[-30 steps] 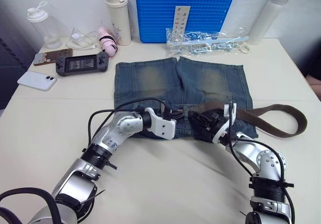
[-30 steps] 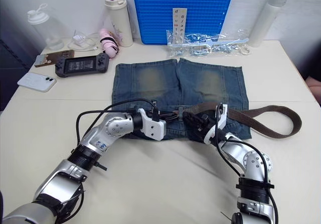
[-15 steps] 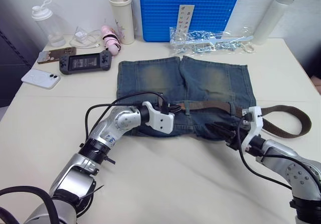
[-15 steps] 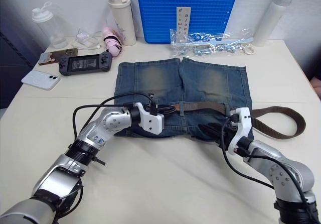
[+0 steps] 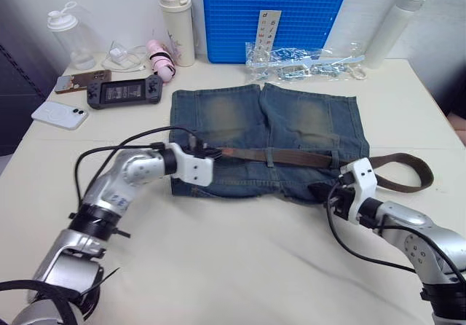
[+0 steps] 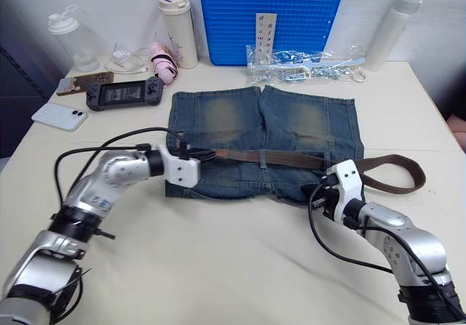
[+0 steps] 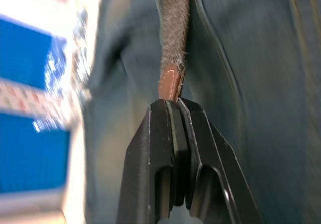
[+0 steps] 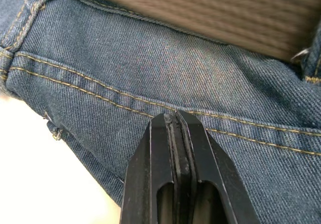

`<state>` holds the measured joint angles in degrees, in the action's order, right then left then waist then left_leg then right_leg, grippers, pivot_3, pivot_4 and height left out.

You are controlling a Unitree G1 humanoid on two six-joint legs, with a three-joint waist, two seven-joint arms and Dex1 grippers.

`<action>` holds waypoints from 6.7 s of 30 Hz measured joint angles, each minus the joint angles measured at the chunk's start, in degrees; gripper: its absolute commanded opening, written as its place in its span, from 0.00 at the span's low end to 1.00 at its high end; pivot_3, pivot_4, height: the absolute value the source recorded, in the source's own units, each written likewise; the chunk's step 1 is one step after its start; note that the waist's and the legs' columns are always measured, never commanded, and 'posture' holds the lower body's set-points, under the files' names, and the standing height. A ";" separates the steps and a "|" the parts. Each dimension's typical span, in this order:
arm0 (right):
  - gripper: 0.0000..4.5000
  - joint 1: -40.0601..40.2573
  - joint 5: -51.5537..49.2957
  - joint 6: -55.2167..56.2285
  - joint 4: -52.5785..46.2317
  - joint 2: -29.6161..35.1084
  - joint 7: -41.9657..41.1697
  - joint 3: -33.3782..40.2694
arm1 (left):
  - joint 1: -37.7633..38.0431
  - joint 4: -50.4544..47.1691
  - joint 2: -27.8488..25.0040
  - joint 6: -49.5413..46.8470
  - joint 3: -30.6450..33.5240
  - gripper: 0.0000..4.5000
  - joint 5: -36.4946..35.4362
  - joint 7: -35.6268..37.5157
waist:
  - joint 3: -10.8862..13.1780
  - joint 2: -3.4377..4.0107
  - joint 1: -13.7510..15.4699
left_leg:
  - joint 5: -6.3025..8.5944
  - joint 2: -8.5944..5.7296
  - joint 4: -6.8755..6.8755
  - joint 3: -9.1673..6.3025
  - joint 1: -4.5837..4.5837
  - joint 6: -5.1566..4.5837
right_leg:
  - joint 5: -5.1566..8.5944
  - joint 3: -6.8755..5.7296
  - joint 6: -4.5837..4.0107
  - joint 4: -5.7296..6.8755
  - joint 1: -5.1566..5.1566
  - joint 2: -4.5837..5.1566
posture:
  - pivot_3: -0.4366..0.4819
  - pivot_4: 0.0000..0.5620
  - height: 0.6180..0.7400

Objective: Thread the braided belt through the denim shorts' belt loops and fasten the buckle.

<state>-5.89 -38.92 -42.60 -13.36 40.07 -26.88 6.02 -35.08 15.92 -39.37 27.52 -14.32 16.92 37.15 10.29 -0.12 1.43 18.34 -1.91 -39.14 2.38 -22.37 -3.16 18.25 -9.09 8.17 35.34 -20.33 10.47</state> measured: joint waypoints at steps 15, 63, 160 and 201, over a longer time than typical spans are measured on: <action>0.53 -0.03 9.42 11.32 3.45 4.76 -13.27 0.00 | 5.11 0.69 -4.67 -0.65 5.18 0.00 -8.01 6.10 | 0.05 0.08 0.12 | 0.03 -0.06 0.04 -0.04 -0.16 0.01 | 0.00 -0.04 0.01 0.08 -0.21 0.00 | 0.48 0.27 0.58; 1.00 -11.35 8.83 1.64 10.85 27.60 -37.35 14.59 | -0.99 -1.52 16.45 -7.74 -1.90 0.00 -4.55 2.23 | 0.16 0.41 0.24 | -0.10 -0.18 -0.10 -0.33 -0.70 -0.25 | -0.16 -0.22 0.25 -0.57 -0.13 0.08 | 0.48 0.27 0.58; 0.00 -17.33 -9.46 -11.19 8.08 -32.39 19.09 -7.40 | 4.82 -9.96 9.24 -23.11 -3.17 0.99 -8.76 6.56 | -0.71 -0.04 -3.02 | 0.17 0.67 0.14 -0.10 0.27 0.48 | -0.13 0.15 0.17 0.55 -0.24 -0.66 | 0.48 0.27 0.58; 0.00 -16.13 -6.74 -13.03 6.71 -36.45 17.45 -3.29 | 7.43 -12.03 5.69 -12.28 -1.35 0.99 -0.18 1.44 | -0.92 0.34 -2.96 | 0.32 0.87 0.16 -0.19 0.23 0.65 | -0.06 0.16 0.04 0.53 -0.30 -0.85 | 0.48 0.27 0.58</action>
<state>-22.02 -45.67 -55.63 -6.65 3.63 -9.43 2.72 -27.65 3.89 -33.68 15.24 -15.68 16.74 38.58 9.37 0.22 -1.53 18.66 -1.04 -38.98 2.19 -22.13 -2.51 18.19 -8.93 8.21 35.86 -20.63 9.63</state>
